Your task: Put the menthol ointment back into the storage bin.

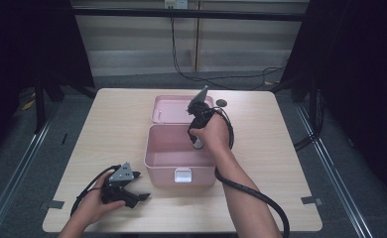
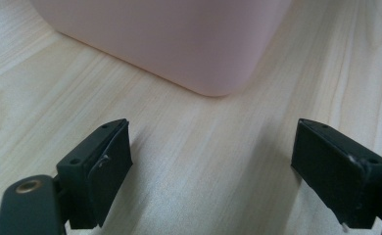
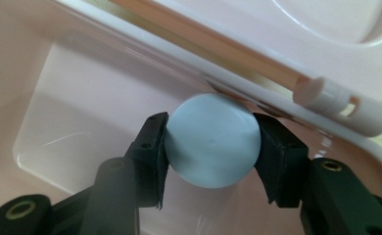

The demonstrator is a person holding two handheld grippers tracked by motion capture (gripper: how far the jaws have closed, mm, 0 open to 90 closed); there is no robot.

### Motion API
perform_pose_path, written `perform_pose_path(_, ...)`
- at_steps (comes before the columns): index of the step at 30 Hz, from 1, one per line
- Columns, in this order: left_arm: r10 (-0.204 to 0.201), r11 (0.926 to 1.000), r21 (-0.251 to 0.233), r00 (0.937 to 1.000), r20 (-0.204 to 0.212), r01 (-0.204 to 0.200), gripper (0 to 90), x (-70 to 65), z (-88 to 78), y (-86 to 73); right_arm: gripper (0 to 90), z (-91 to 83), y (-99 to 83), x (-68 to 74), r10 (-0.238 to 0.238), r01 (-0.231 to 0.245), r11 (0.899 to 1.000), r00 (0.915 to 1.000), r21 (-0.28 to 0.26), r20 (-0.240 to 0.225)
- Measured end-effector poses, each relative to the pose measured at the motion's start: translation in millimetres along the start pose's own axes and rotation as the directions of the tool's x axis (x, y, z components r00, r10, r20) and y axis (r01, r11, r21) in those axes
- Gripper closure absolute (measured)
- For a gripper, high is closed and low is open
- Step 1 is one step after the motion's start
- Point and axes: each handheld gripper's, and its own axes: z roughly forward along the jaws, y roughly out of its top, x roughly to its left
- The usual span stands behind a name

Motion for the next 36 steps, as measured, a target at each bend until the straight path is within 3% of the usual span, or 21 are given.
perform_pose_path(15, 0.000, 1.0000, 0.000, 1.0000, -0.003, 0.000, 14.4, -0.1, 0.0, 0.0, 50.5, 9.8, -5.1, 2.5, 0.032, -0.032, 0.999, 0.9995, -0.005, -0.005)
perform_pose_path(36, 0.000, 1.0000, 0.002, 1.0000, -0.003, 0.000, 14.4, -0.1, -0.1, 0.0, 50.1, 22.2, -9.6, 2.0, 0.023, -0.023, 1.000, 0.9996, 0.003, -0.013)
